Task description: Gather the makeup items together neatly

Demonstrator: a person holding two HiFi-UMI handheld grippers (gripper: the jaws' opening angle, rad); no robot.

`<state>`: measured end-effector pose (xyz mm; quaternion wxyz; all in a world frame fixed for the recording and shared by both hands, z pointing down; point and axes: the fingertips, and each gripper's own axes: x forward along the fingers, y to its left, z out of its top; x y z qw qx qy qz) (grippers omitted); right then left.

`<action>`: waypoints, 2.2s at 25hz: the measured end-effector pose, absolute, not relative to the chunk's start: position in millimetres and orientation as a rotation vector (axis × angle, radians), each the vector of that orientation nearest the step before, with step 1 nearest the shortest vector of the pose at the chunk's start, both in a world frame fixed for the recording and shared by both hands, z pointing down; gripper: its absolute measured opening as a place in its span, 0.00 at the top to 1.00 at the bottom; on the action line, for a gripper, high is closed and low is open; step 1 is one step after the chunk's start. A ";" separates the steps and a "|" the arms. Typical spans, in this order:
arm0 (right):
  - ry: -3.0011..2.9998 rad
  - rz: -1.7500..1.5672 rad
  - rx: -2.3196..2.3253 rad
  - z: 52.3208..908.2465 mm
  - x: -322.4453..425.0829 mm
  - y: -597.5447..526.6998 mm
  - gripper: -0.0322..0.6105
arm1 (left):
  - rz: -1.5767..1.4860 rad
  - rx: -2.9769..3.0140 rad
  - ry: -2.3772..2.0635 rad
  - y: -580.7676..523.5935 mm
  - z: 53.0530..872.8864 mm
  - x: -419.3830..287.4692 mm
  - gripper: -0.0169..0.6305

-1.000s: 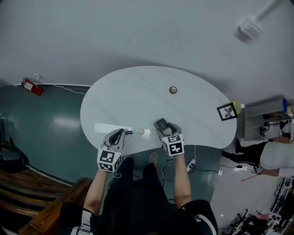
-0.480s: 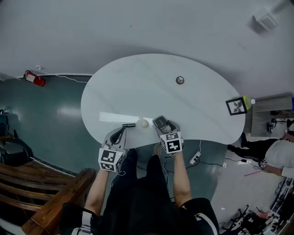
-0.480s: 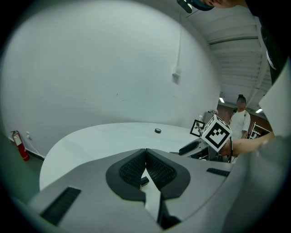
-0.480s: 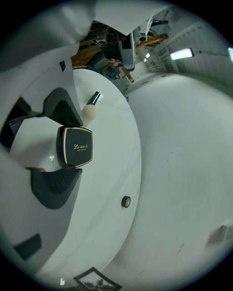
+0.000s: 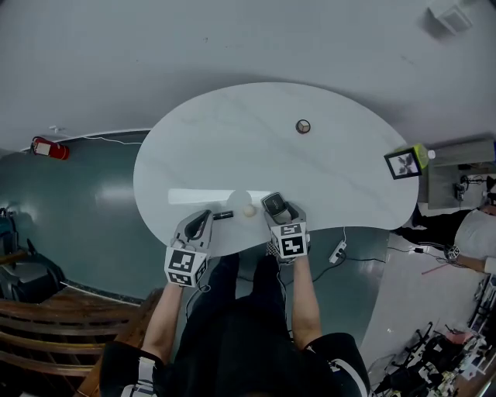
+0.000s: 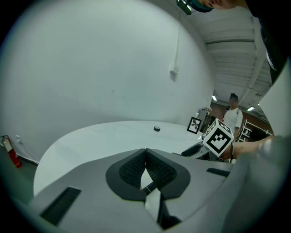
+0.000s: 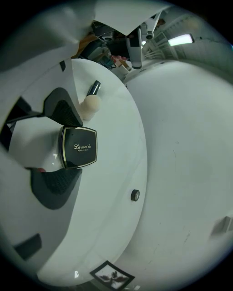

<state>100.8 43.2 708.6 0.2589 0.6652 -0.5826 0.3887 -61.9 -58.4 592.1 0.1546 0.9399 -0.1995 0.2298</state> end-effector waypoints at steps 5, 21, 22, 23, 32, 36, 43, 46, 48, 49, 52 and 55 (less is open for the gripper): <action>-1.498 1.081 1.834 718.8 97.4 45.5 0.48 | 0.660 2.705 -0.516 -67.1 593.1 -57.0 0.95; -1.281 1.172 1.968 719.8 88.9 46.2 0.48 | 0.678 2.729 -0.400 -82.6 592.7 -53.6 0.95; -1.276 1.173 1.976 719.3 88.5 46.0 0.48 | 0.678 2.729 -0.396 -82.6 592.6 -53.8 0.95; -1.273 1.171 1.984 719.4 88.3 45.6 0.48 | 0.677 2.729 -0.394 -82.8 592.6 -53.8 0.95; -1.271 1.179 2.033 721.5 90.1 47.1 0.48 | 0.679 2.730 -0.388 -86.5 594.0 -54.2 0.95; -1.256 1.173 2.025 718.3 89.6 51.0 0.48 | 0.676 2.729 -0.393 -86.2 594.7 -57.6 0.95; -1.311 1.051 2.097 671.2 99.8 43.0 0.48 | 0.651 2.749 -0.409 -86.0 582.0 -60.5 0.95; -1.368 0.963 2.147 634.4 108.1 32.6 0.48 | 0.619 2.775 -0.421 -87.5 566.3 -57.8 0.95; -1.412 0.903 2.169 611.3 111.8 25.9 0.48 | 0.594 2.791 -0.438 -88.9 555.6 -56.8 0.95; -1.434 0.873 2.177 600.6 112.5 23.8 0.49 | 0.585 2.799 -0.448 -88.8 550.5 -57.1 0.95; -1.483 0.787 2.211 569.6 114.6 21.7 0.61 | 0.554 2.828 -0.482 -87.8 532.0 -58.3 0.95; -1.526 0.703 2.230 539.9 116.9 19.9 0.71 | 0.508 2.847 -0.535 -88.0 511.6 -60.3 0.95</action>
